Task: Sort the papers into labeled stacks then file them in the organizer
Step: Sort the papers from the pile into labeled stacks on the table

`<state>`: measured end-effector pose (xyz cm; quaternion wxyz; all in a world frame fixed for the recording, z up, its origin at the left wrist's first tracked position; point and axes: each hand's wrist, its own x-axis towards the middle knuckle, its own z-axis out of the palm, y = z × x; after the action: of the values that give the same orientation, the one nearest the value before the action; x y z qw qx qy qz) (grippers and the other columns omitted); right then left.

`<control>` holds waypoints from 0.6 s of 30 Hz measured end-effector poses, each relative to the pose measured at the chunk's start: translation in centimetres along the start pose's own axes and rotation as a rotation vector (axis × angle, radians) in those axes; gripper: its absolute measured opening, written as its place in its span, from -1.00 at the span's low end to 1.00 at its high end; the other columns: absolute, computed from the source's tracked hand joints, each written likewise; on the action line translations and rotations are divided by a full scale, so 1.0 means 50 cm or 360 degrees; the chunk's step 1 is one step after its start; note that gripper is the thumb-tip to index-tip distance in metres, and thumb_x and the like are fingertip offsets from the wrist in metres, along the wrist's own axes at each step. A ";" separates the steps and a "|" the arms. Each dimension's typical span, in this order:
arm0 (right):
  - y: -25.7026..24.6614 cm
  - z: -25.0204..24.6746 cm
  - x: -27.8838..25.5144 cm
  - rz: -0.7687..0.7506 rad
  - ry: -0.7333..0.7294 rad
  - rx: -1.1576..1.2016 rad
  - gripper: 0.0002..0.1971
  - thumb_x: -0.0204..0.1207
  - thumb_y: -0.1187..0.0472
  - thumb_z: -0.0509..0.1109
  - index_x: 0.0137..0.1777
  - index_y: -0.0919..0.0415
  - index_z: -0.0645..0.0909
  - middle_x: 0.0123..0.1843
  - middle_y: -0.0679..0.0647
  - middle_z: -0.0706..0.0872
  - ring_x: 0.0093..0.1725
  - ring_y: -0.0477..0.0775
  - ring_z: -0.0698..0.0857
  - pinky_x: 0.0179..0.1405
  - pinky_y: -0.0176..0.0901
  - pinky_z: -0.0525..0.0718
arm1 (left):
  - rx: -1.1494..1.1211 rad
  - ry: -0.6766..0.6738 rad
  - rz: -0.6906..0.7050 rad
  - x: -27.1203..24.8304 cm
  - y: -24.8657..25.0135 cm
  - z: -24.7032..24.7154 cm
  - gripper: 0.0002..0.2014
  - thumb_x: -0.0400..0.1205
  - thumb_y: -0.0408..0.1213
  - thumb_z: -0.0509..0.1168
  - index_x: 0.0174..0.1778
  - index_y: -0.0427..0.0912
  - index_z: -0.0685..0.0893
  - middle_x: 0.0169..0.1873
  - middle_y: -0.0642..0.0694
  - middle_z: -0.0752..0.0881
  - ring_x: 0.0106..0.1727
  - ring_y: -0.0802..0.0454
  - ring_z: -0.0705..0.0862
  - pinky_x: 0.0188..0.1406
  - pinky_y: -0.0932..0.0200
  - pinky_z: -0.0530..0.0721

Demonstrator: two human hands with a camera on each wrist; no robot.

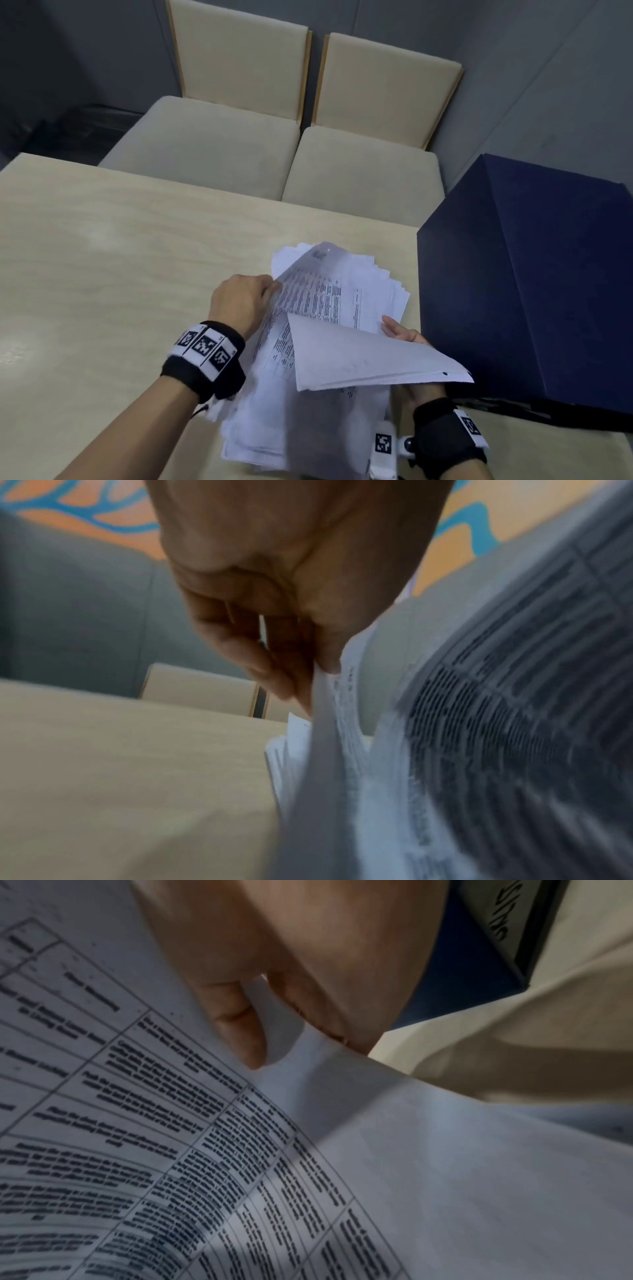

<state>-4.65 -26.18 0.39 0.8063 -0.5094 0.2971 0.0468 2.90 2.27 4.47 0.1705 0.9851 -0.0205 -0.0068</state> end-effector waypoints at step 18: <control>-0.006 0.024 -0.004 0.0187 0.0099 0.0008 -0.88 0.33 0.36 0.42 -0.31 0.19 0.77 -0.33 0.11 0.77 -0.40 0.16 0.68 -0.39 -0.21 0.63 | -0.2129 -0.0849 -0.0594 -0.006 0.010 0.023 -0.65 0.43 -0.44 0.21 0.02 -0.39 0.81 0.01 -0.27 0.82 0.05 -0.17 0.78 0.07 0.11 0.71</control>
<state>-4.18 -25.27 1.08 0.7939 -0.4901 0.3515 0.0775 2.58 1.43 3.56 0.7192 0.6229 0.1150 -0.2856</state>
